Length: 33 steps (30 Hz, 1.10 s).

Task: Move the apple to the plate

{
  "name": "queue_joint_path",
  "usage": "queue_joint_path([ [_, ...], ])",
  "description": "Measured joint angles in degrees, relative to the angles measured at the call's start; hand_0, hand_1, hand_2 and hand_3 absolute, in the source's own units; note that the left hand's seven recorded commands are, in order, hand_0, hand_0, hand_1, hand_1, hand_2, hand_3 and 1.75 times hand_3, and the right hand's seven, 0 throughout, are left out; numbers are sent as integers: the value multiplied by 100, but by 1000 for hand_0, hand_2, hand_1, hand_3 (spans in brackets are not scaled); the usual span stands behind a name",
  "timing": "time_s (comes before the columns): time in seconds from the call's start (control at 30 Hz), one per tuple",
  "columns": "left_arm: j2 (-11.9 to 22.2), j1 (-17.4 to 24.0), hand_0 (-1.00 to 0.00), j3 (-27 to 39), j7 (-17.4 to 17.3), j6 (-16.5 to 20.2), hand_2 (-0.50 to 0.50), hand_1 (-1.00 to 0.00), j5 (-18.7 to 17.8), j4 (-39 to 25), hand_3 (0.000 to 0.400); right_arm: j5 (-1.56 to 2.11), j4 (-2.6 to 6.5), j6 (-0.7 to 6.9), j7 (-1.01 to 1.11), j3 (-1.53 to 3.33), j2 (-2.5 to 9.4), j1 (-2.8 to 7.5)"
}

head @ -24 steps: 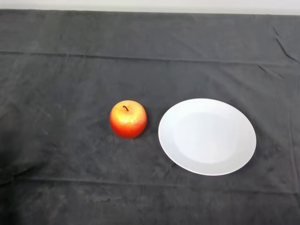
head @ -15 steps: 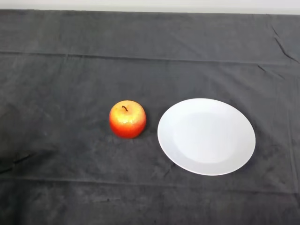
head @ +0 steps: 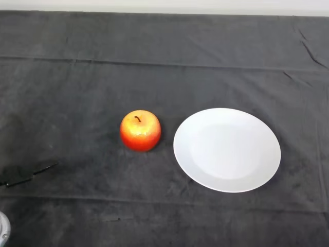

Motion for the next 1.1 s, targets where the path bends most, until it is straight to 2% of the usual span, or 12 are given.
queue_joint_path([
  [0.6, -19, -161, 0, -370, -207, 390, 0, 0, 123, -151, 0, 0, 0, -1, 0, 2, 0, 0],
  [0.8, -59, -512, 0, -531, -303, 560, 0, 0, 124, -153, 0, 0, 0, 0, -1, 4, 0, 0],
  [1.1, -263, -884, 0, -878, -425, 550, 0, 0, 128, -38, 0, 0, 0, 0, -1, 4, 0, 0],
])
